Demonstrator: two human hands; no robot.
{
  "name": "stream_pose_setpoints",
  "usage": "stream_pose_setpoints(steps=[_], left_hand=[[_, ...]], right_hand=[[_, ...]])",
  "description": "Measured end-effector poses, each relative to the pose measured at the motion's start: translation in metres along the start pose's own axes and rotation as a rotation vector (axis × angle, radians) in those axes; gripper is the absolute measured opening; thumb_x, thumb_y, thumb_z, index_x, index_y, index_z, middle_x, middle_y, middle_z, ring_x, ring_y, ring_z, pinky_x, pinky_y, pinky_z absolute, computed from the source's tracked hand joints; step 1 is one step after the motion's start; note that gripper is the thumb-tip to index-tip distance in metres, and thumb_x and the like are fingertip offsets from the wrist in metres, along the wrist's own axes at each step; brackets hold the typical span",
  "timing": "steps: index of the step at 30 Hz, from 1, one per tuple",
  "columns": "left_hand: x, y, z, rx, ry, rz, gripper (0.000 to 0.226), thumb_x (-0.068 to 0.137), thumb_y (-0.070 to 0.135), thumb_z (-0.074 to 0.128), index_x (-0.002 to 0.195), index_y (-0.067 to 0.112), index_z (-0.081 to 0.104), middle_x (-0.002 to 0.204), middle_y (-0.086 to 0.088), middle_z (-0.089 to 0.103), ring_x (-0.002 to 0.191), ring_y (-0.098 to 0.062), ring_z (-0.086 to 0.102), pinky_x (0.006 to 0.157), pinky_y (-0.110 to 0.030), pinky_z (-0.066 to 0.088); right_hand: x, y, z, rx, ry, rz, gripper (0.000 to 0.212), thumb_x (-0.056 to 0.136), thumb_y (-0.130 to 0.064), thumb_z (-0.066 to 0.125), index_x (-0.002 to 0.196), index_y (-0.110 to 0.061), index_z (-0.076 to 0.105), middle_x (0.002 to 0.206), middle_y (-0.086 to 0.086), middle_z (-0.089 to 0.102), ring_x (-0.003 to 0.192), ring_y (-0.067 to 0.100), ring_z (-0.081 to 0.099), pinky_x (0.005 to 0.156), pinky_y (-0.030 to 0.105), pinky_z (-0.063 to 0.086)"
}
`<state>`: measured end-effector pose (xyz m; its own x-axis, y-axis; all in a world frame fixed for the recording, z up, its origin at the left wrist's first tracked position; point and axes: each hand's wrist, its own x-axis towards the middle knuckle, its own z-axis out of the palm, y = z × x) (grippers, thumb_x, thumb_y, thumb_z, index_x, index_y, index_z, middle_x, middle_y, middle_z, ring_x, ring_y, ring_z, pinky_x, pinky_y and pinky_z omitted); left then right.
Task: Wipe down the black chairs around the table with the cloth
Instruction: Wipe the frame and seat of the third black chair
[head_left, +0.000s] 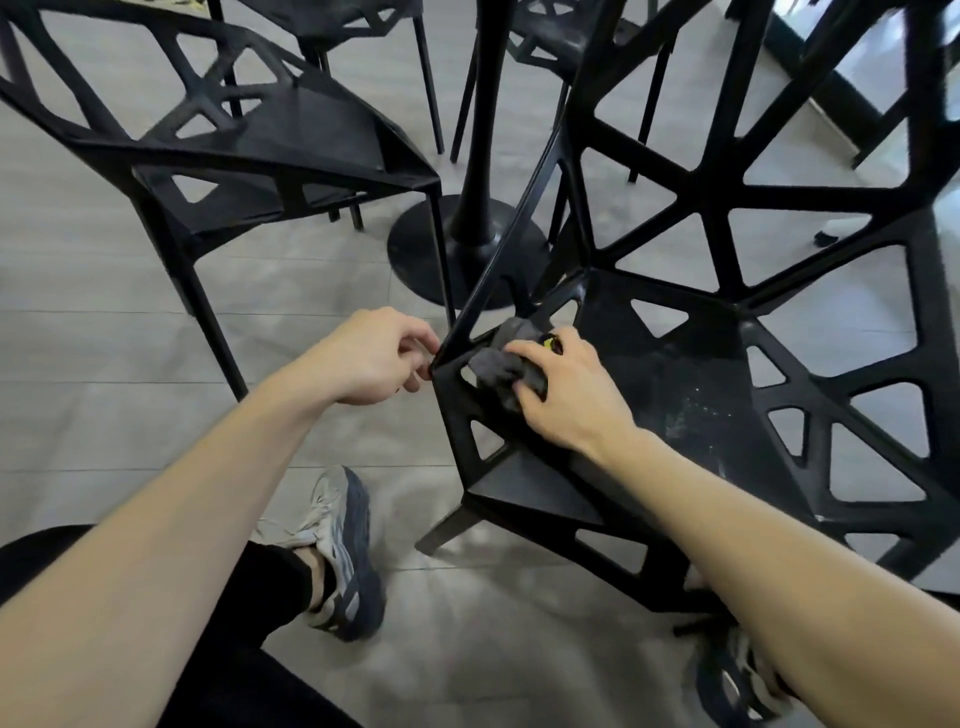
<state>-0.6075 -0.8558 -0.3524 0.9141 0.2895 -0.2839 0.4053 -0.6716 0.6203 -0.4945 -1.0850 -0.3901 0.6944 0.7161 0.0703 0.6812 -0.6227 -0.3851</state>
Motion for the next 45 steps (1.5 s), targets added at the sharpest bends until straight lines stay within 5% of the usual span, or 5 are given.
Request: stream_pose_setpoints(steps=[11, 19, 25, 30, 45], left_hand=[[0.003, 0.004, -0.002, 0.057, 0.054, 0.031, 0.027, 0.102, 0.003, 0.063, 0.098, 0.024, 0.08, 0.083, 0.008, 0.081, 0.081, -0.006, 0.077, 0.084, -0.031, 0.063], [-0.001, 0.007, -0.007, 0.027, -0.005, 0.017, 0.033, 0.105, 0.002, 0.061, 0.107, 0.027, 0.082, 0.092, 0.011, 0.081, 0.081, -0.002, 0.078, 0.069, -0.013, 0.052], [-0.005, 0.007, -0.012, 0.015, -0.075, 0.024, 0.033, 0.108, 0.002, 0.056, 0.118, 0.023, 0.08, 0.099, 0.008, 0.082, 0.084, -0.005, 0.079, 0.083, -0.029, 0.064], [-0.006, 0.011, -0.005, 0.088, 0.021, 0.006, 0.024, 0.107, 0.011, 0.059, 0.109, 0.026, 0.078, 0.079, 0.015, 0.077, 0.077, 0.008, 0.074, 0.066, -0.005, 0.049], [0.001, 0.016, 0.008, 0.138, 0.187, -0.024, 0.019, 0.104, 0.032, 0.069, 0.089, 0.022, 0.071, 0.067, 0.007, 0.077, 0.077, -0.008, 0.076, 0.086, -0.036, 0.06]], right_hand=[[-0.003, -0.017, 0.007, 0.133, 0.002, -0.297, 0.05, 0.094, -0.02, 0.067, 0.144, -0.029, 0.064, 0.136, 0.006, 0.046, 0.12, 0.026, 0.053, 0.102, 0.033, 0.05], [0.037, 0.005, -0.02, 0.237, 0.174, 0.159, 0.044, 0.096, -0.032, 0.062, 0.14, -0.036, 0.066, 0.13, 0.004, 0.052, 0.12, 0.03, 0.061, 0.103, 0.031, 0.047], [-0.068, -0.033, 0.025, 0.154, 0.038, -0.175, 0.056, 0.088, -0.031, 0.069, 0.144, -0.029, 0.064, 0.148, 0.008, 0.046, 0.129, 0.03, 0.053, 0.104, 0.047, 0.049], [-0.081, -0.023, 0.038, -0.025, 0.098, -0.162, 0.054, 0.1, -0.038, 0.057, 0.152, -0.025, 0.057, 0.166, 0.016, 0.034, 0.156, 0.04, 0.027, 0.125, 0.064, 0.022], [-0.062, 0.02, 0.033, 0.001, 0.038, -0.057, 0.069, 0.102, -0.047, 0.061, 0.164, -0.027, 0.037, 0.173, 0.01, 0.028, 0.162, 0.033, 0.018, 0.13, 0.054, 0.022]])
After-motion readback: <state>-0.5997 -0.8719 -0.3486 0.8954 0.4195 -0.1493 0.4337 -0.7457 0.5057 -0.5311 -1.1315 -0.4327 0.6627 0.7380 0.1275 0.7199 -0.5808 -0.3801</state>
